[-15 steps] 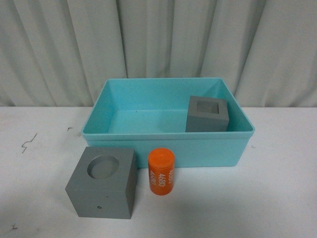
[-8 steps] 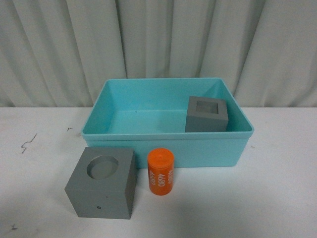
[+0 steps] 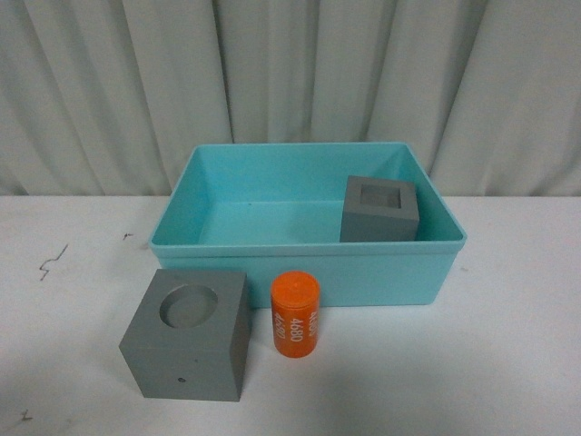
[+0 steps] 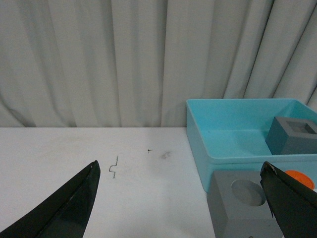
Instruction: Place gray and orange parts in blue box
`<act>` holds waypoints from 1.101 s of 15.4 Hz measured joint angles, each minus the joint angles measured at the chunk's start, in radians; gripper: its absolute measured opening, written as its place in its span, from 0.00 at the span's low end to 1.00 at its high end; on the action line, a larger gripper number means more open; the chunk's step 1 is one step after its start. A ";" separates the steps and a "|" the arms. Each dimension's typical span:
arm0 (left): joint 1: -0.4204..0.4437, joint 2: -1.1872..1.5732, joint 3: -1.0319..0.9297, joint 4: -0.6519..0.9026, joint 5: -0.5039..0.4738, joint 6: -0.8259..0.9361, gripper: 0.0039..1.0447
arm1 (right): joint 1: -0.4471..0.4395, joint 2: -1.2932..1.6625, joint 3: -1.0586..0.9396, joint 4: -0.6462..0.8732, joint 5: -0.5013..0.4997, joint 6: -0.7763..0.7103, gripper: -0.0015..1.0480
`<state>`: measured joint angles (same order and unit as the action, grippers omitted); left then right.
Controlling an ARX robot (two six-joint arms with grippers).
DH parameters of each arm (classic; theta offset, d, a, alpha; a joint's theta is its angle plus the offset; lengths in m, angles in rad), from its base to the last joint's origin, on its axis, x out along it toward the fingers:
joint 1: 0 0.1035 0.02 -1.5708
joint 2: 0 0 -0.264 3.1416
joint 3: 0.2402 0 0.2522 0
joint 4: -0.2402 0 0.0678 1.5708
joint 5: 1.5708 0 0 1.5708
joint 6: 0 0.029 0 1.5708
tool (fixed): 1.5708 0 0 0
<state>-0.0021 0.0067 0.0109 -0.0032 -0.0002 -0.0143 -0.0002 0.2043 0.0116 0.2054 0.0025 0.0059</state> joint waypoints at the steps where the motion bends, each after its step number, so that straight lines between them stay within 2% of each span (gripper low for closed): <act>1: 0.000 0.000 0.000 0.000 0.000 0.000 0.94 | 0.000 -0.016 0.000 -0.017 0.000 0.000 0.02; 2: 0.000 0.000 0.000 0.000 0.000 0.000 0.94 | 0.000 -0.033 0.000 -0.031 0.000 0.000 0.02; 3: 0.000 0.000 0.000 0.000 0.000 0.000 0.94 | 0.000 -0.104 0.000 -0.146 0.000 0.000 0.02; 4: 0.000 0.000 0.000 -0.001 0.001 0.000 0.94 | 0.000 -0.203 0.000 -0.198 -0.002 0.000 0.02; 8: 0.000 0.000 0.000 0.000 0.000 0.000 0.94 | 0.000 -0.200 0.000 -0.209 -0.002 0.000 0.02; 13: 0.000 0.000 0.000 0.000 0.000 0.000 0.94 | 0.000 -0.200 0.000 -0.209 -0.001 0.000 0.62; 14: 0.008 0.018 0.023 -0.084 0.030 -0.021 0.94 | 0.000 -0.200 0.000 -0.209 -0.001 0.000 0.75; 15: -0.016 0.180 0.097 -0.173 0.076 -0.106 0.94 | 0.000 -0.200 0.000 -0.208 -0.002 0.000 0.87; 16: -0.051 0.252 0.120 -0.140 0.060 -0.139 0.94 | 0.000 -0.200 0.000 -0.209 -0.002 0.000 0.92; 17: -0.132 0.364 0.158 -0.053 0.029 -0.199 0.94 | 0.000 -0.200 0.000 -0.209 -0.002 0.000 0.95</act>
<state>-0.1337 0.3702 0.1684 -0.0559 0.0284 -0.2131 -0.0002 0.0040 0.0120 -0.0032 0.0010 0.0055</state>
